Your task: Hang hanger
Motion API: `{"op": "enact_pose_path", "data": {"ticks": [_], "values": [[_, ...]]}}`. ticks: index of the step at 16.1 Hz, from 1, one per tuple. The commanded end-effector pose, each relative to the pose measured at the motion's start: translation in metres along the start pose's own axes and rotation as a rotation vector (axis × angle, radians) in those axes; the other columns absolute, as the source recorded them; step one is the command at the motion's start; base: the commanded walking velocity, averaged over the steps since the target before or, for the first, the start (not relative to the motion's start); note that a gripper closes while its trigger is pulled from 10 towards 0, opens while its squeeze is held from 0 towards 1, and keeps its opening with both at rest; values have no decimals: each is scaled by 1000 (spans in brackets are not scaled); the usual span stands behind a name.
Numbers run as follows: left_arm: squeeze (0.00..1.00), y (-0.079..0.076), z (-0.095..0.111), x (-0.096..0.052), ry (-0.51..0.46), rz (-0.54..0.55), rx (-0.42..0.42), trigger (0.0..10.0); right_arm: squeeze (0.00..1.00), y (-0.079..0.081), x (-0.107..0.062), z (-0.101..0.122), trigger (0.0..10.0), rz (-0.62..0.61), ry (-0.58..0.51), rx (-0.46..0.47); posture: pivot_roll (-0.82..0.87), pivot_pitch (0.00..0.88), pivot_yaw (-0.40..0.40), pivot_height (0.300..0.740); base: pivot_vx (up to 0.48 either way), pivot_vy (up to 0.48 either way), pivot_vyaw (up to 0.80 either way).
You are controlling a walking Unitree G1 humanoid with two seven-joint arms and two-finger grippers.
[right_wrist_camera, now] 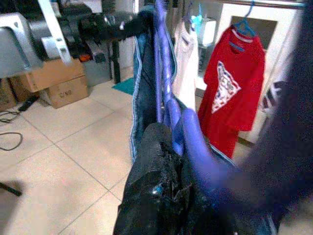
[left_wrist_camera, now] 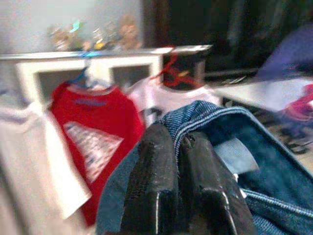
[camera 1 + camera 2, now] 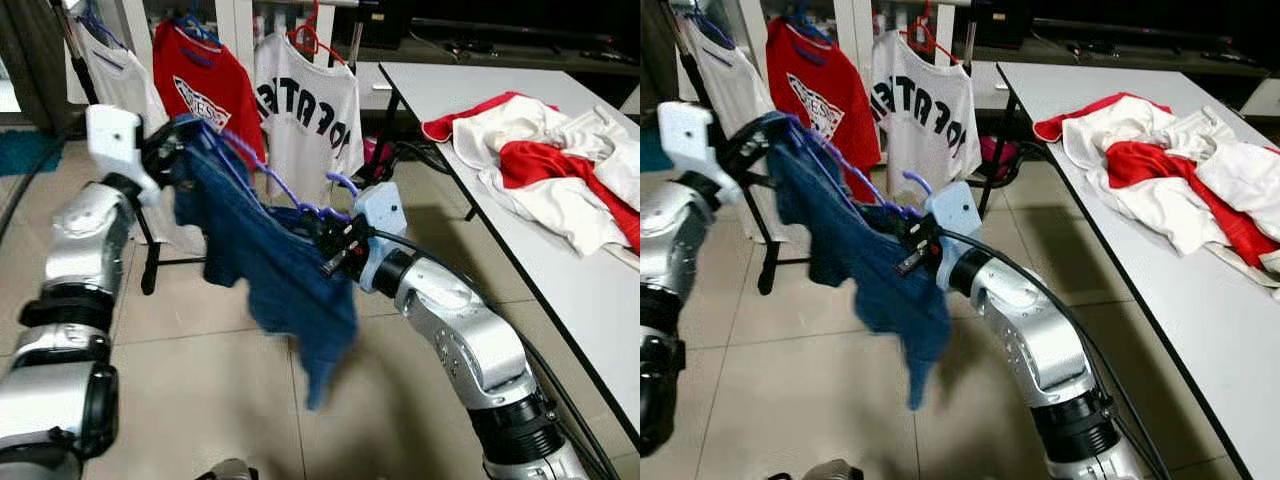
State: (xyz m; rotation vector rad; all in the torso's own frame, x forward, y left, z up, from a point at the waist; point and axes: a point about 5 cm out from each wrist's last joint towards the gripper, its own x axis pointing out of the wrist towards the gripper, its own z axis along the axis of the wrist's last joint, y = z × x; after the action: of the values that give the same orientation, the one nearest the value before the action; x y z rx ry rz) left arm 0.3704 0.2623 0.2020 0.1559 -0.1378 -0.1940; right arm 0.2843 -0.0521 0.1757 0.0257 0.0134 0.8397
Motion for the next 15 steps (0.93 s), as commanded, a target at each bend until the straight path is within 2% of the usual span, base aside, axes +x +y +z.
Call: {"op": "enact_pose_path", "data": {"ticks": [1,2,3,4,5,6,8,9,10,11,12,13,14,15], "values": [[0,14,10,1,-15,85,18,0,0,-5,-6,6,10000,-3,-35,32,12,0,-78,740,0,0,0],[0,20,7,-1,-3,130,8,0,0,-5,-7,10,10000,0,-75,61,14,0,-78,740,0,0,0],[0,17,3,-1,7,120,-2,0,0,-8,-6,14,10000,-25,-119,71,13,0,-76,740,0,0,0],[0,5,-3,0,15,68,-11,0,0,-16,-6,20,10000,-105,-176,72,13,0,-76,740,0,0,0],[0,-12,-11,2,17,0,-37,0,0,-24,-6,25,10000,-163,-237,152,13,0,-76,740,0,0,0],[0,-32,-16,3,13,-94,-57,0,0,-30,-7,26,10000,-216,-251,178,13,0,-76,740,0,0,0],[0,-57,-22,3,10,-208,-73,0,0,-37,-9,26,10000,-274,-258,182,2,0,-66,740,0,0,0],[0,-91,-29,-5,8,-374,-118,0,0,-48,-13,30,10000,-336,-339,269,-6,0,-59,740,0,0,0],[0,-96,-30,-7,9,-393,-129,0,0,-50,-14,31,10000,-355,-359,284,-6,0,-59,740,0,0,0],[0,-99,-32,-14,9,-402,-148,0,0,-59,-18,28,10000,-439,-346,271,-6,0,-59,740,0,0,0],[0,-98,-33,-17,9,-387,-158,0,0,-61,-18,24,10000,-457,-321,262,-6,0,-59,740,0,0,0],[0,-85,-39,-29,45,-275,-178,0,0,-63,-22,-7,10000,-485,-99,171,-17,0,-56,740,0,0,0],[0,-81,-44,-36,68,-224,-193,0,0,-58,-25,-22,10000,-449,-14,176,-13,0,-51,740,0,0,0],[0,-80,-46,-39,78,-209,-199,0,0,-56,-26,-27,10000,-429,4,191,-13,0,-51,740,0,0,0]]}}
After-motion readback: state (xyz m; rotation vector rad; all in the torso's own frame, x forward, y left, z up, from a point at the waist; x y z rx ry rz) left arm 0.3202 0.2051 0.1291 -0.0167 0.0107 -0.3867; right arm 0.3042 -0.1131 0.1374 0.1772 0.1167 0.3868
